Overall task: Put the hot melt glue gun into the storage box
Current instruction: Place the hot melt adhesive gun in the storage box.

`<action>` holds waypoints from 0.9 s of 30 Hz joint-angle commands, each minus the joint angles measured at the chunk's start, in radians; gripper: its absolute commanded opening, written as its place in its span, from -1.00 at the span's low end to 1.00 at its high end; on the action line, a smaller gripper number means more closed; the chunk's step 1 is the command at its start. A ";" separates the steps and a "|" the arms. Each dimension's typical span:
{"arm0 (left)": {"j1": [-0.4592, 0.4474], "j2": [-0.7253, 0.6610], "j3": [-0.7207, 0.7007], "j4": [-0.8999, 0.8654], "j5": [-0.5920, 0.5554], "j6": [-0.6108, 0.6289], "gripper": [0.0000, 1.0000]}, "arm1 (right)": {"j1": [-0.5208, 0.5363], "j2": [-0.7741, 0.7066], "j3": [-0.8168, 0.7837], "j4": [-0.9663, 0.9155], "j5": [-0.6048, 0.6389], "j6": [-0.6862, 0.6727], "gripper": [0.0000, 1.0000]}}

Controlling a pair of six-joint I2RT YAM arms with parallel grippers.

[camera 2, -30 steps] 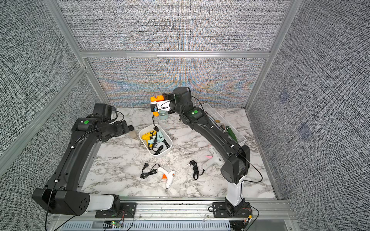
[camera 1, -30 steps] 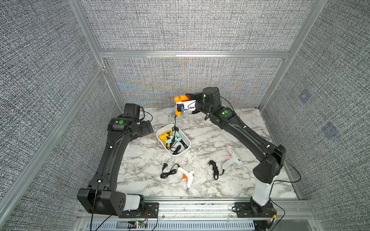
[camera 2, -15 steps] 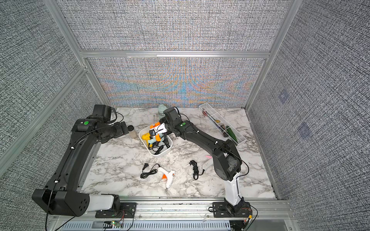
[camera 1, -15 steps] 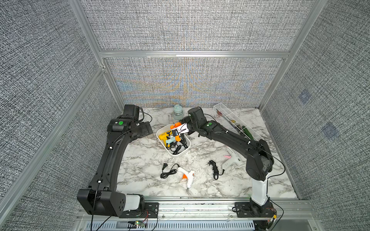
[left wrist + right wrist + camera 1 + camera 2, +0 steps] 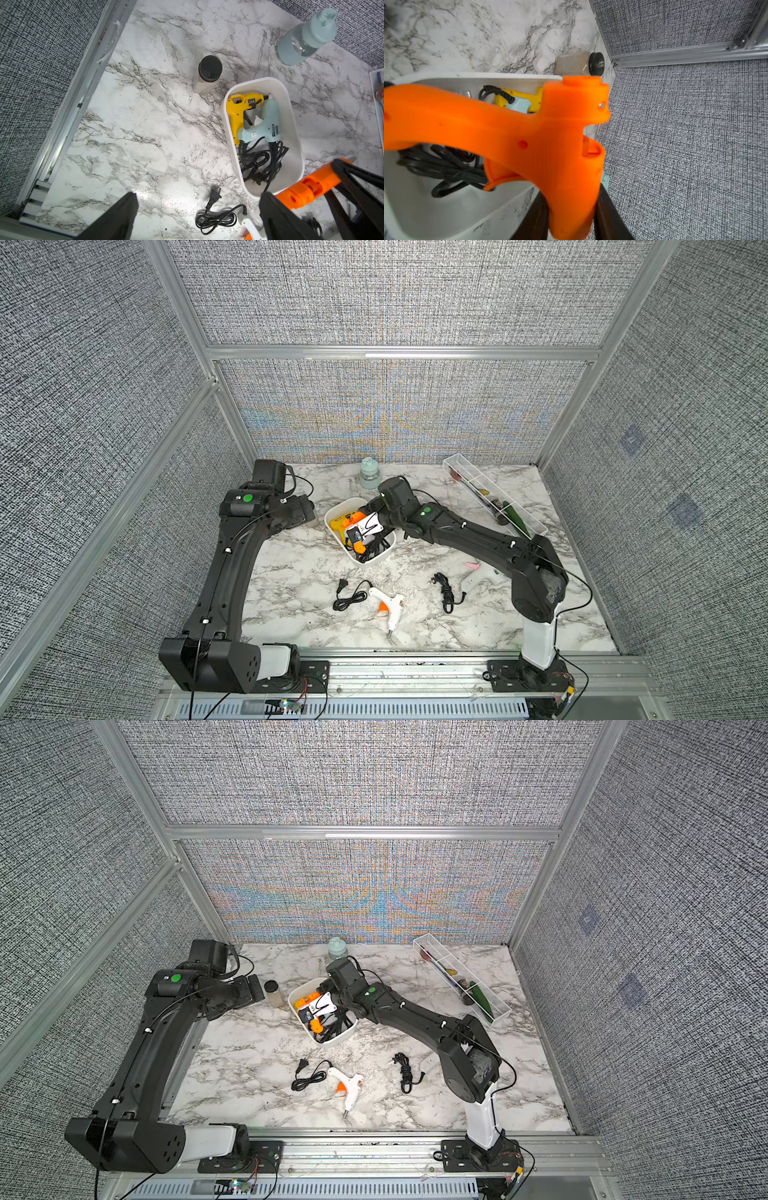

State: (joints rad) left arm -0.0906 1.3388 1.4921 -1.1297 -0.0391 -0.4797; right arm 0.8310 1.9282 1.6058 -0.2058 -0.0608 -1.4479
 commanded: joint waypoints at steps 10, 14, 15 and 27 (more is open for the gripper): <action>0.003 -0.006 0.000 -0.002 0.016 0.002 0.92 | -0.059 0.201 0.157 -0.001 0.050 -0.026 -1.00; 0.003 -0.003 0.000 -0.001 0.013 0.003 0.92 | -0.061 0.253 0.201 -0.001 0.044 -0.041 -1.00; 0.002 -0.001 0.000 -0.001 0.013 0.003 0.92 | -0.063 0.261 0.202 0.002 0.041 -0.042 -1.00; 0.003 0.006 -0.024 0.016 0.023 -0.003 0.92 | -0.058 0.335 0.223 0.055 -0.014 -0.060 -1.00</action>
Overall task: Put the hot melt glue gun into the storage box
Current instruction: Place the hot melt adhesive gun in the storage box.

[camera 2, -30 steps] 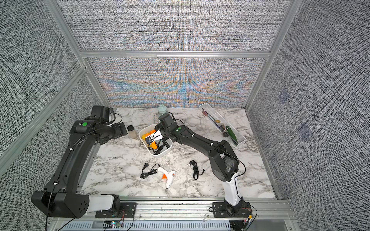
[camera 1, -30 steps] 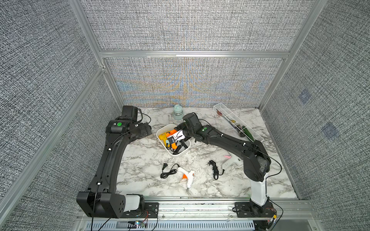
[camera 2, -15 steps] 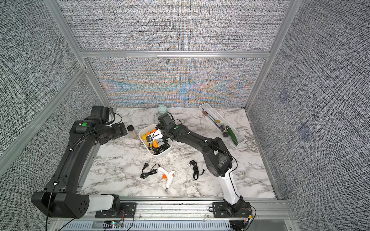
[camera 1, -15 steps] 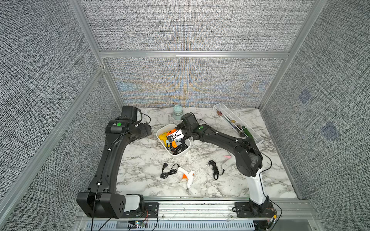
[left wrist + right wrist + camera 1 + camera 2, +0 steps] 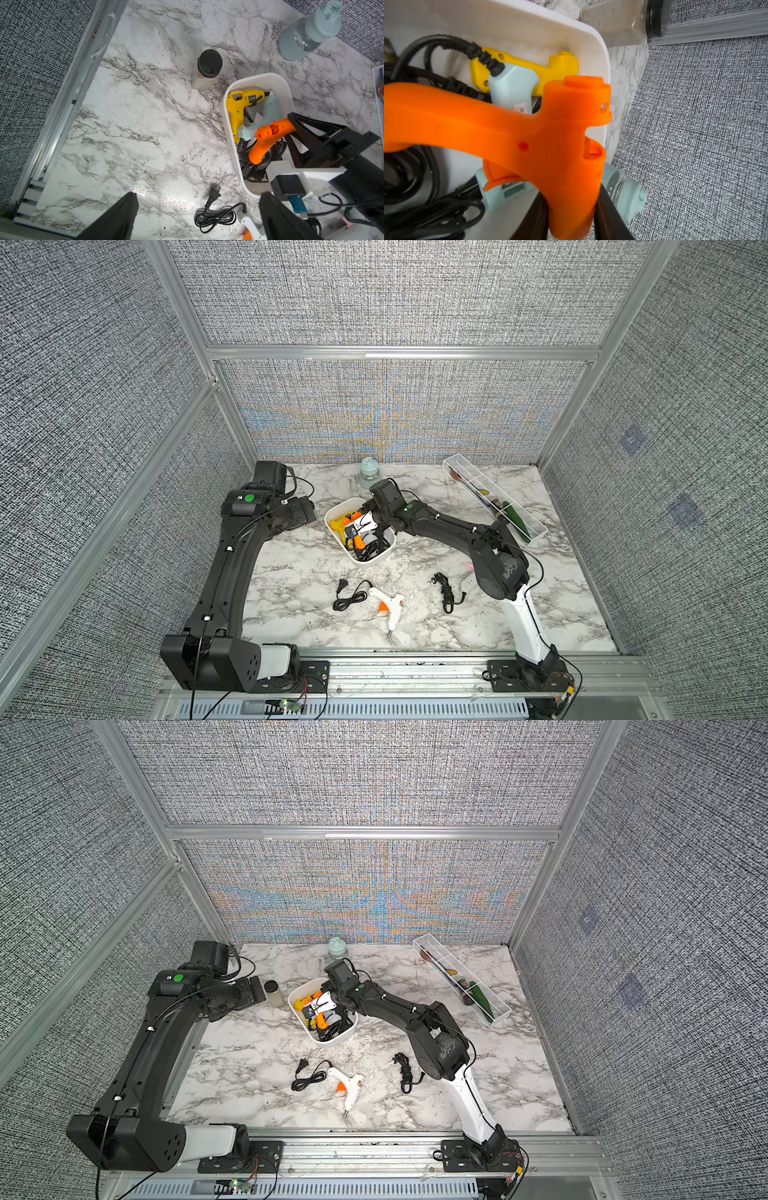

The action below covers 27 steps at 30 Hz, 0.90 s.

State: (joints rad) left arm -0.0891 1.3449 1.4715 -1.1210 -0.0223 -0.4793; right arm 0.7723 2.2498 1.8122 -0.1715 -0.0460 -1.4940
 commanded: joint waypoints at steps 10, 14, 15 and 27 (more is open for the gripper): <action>0.002 0.000 -0.009 0.009 0.002 -0.002 0.92 | 0.012 0.062 0.065 0.083 -0.048 0.022 0.37; 0.002 0.000 -0.008 0.007 0.002 -0.002 0.92 | 0.012 0.058 0.066 0.082 -0.049 0.030 0.81; 0.002 0.001 -0.009 0.008 0.003 -0.002 0.92 | 0.012 0.055 0.067 0.081 -0.048 0.029 0.83; 0.003 -0.006 -0.007 0.006 0.005 -0.005 0.92 | 0.021 0.048 0.074 0.102 -0.050 0.031 0.87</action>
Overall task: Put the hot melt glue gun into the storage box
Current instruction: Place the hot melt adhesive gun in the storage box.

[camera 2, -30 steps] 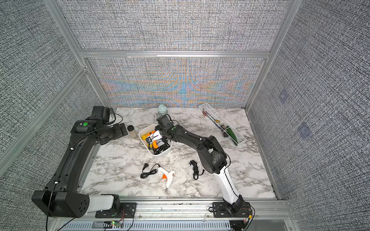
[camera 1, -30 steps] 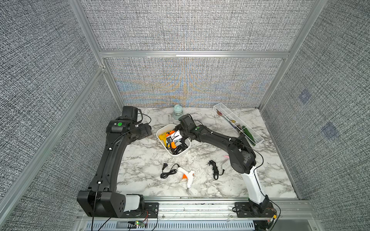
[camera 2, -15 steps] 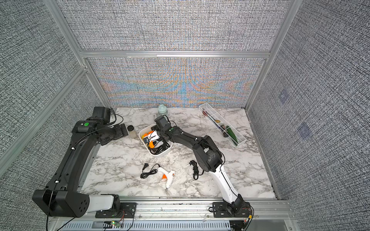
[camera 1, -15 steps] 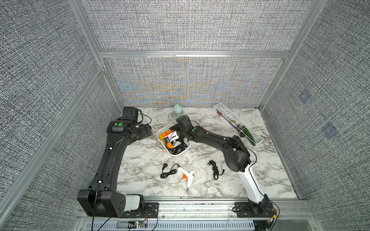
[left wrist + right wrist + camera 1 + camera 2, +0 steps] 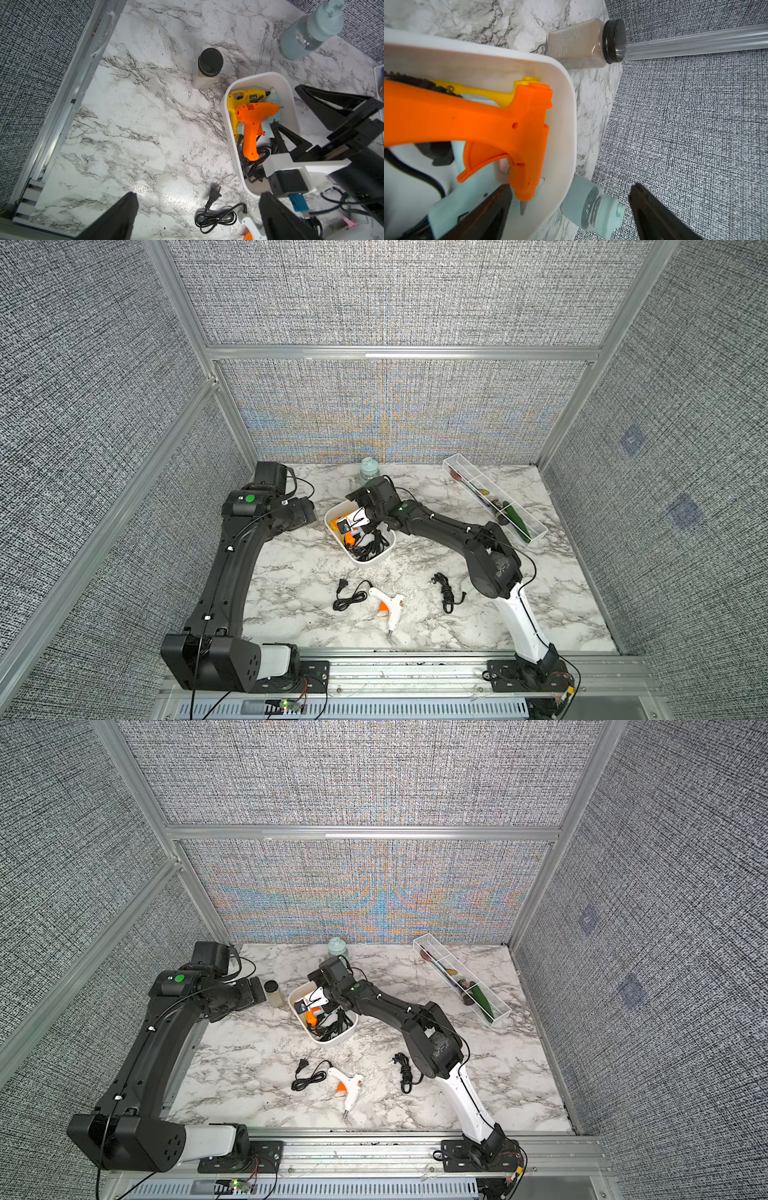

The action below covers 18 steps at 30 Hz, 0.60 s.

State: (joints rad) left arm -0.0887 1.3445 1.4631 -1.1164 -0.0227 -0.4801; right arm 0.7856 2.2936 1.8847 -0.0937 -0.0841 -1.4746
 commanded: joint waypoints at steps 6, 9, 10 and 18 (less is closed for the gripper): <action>0.003 -0.010 0.003 -0.004 0.002 -0.003 0.92 | 0.027 0.020 0.003 0.059 -0.019 0.017 0.88; 0.002 -0.012 0.005 -0.007 0.002 -0.005 0.92 | 0.035 0.030 0.005 0.065 -0.019 0.022 0.88; 0.003 -0.012 0.005 -0.009 0.001 -0.005 0.92 | 0.038 0.031 0.006 0.071 -0.019 0.024 0.88; 0.003 -0.018 0.008 -0.015 0.010 -0.002 0.92 | 0.039 0.009 0.014 0.195 0.034 0.062 0.89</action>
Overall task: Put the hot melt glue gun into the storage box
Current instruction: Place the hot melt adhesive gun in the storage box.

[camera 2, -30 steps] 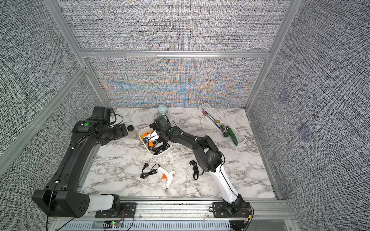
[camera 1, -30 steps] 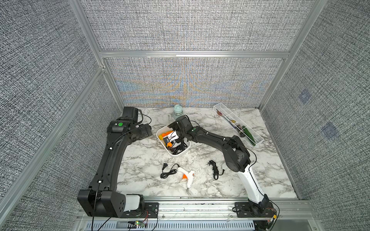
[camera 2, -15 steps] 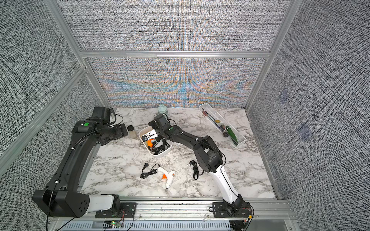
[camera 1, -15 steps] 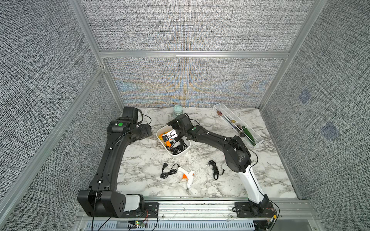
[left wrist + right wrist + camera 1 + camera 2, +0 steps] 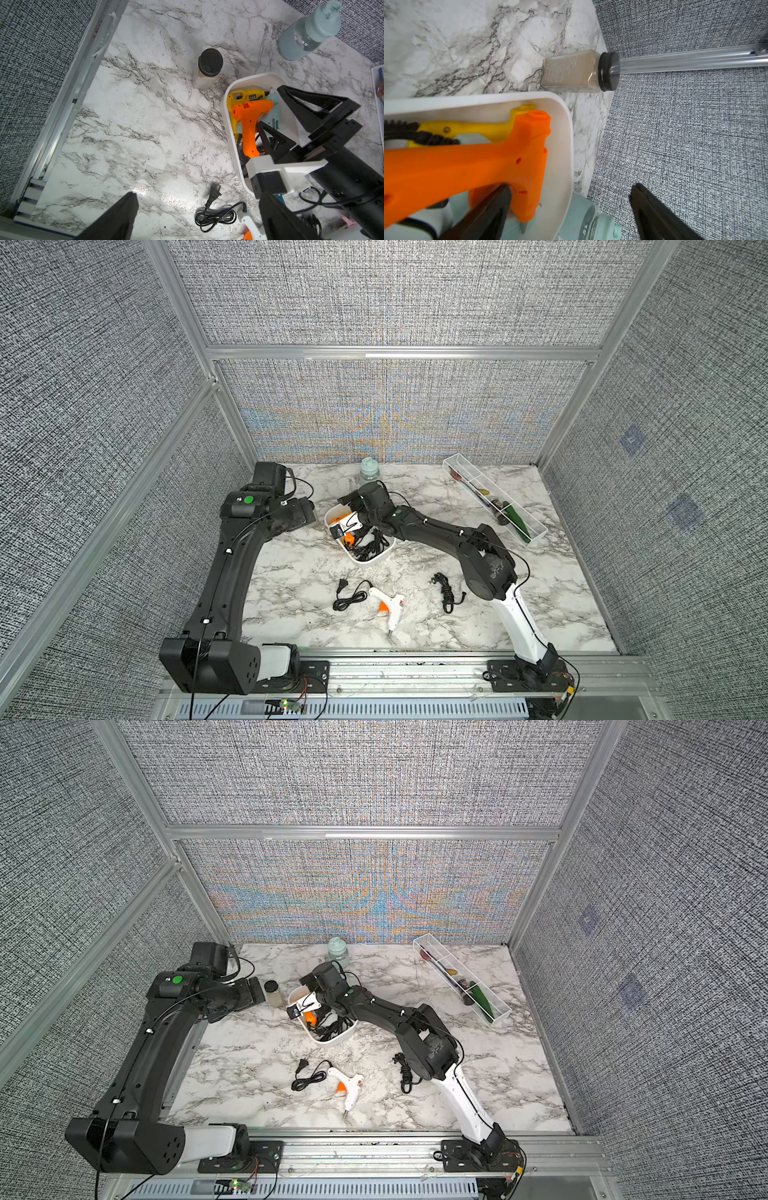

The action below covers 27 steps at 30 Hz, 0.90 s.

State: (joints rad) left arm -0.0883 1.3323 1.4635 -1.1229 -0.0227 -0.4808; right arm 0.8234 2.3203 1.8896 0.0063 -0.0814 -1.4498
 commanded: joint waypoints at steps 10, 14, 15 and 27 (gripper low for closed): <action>-0.091 -0.021 -0.067 -0.020 0.116 0.053 0.81 | -0.069 -0.298 -0.050 0.152 0.246 0.433 0.98; -0.267 -0.017 -0.131 -0.034 0.090 0.006 0.77 | -0.136 -0.437 -0.099 0.065 0.335 0.739 0.98; -0.317 -0.014 -0.144 -0.036 0.083 -0.009 0.76 | -0.153 -0.463 -0.103 0.030 0.343 0.796 0.98; -0.912 0.313 -0.094 -0.065 0.132 -0.072 0.77 | -0.295 -0.732 -0.303 -0.109 0.489 1.142 0.98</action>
State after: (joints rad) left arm -0.9512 1.5871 1.3380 -1.1732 0.0902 -0.5575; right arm 0.5461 1.6173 1.6112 -0.0681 0.3607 -0.4282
